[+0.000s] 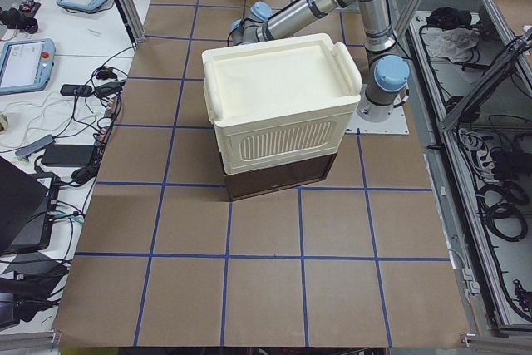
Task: Pull drawer sideways
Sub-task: 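Close the left gripper around the white drawer handle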
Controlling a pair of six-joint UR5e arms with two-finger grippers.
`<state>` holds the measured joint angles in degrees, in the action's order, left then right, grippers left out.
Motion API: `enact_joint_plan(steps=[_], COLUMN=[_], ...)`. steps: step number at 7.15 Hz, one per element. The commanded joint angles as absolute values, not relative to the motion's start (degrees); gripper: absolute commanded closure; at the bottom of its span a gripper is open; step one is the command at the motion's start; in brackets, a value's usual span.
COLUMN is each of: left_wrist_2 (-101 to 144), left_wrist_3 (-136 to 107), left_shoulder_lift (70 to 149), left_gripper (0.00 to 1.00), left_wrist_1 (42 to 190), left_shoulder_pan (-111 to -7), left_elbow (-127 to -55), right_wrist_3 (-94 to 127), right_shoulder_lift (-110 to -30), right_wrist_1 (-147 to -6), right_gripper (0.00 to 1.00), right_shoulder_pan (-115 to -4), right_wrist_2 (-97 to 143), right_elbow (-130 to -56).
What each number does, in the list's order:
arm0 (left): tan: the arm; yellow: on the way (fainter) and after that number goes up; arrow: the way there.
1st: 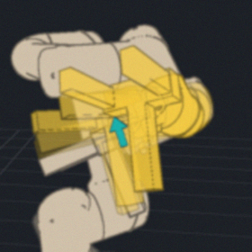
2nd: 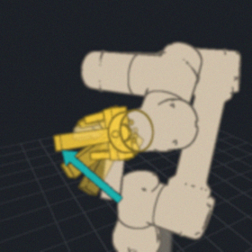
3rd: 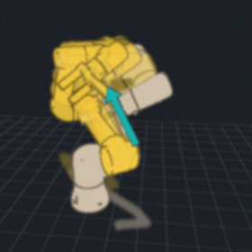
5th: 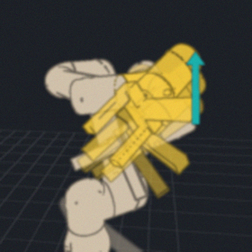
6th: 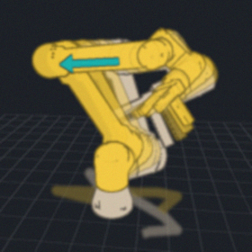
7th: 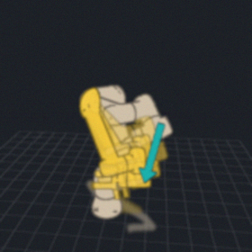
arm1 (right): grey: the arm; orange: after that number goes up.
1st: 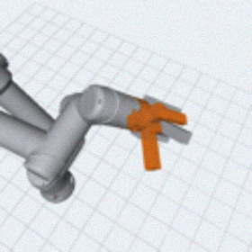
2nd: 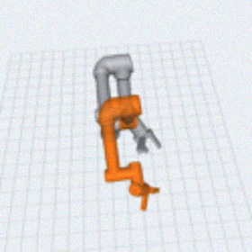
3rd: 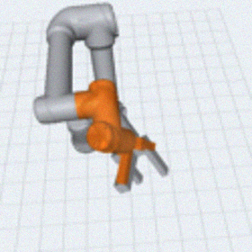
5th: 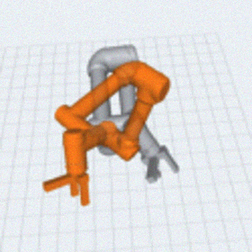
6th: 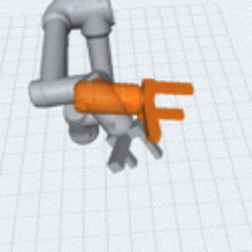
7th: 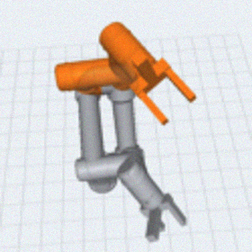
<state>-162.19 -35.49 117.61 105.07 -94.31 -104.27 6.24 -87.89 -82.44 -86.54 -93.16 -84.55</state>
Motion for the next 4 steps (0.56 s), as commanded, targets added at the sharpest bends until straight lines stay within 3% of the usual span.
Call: enact_joint_plan(steps=[1, 4], left_wrist_2=[-162.1, -162.1], left_wrist_3=[-35.7, -35.8], left_shoulder_lift=[117.3, 117.5], left_gripper=[0.73, 0.73], left_wrist_1=[105.0, 104.9], left_shoulder_pan=[-96.0, -97.0], left_elbow=[-104.2, -104.2], right_wrist_3=[6.2, 6.2], right_shoulder_lift=[-87.9, -87.9], right_wrist_1=[-82.4, -82.4], right_gripper=[0.0, 0.0], right_shoulder_pan=[-86.6, -86.6], right_wrist_2=[-93.2, -93.2], right_elbow=[-84.6, -84.6])
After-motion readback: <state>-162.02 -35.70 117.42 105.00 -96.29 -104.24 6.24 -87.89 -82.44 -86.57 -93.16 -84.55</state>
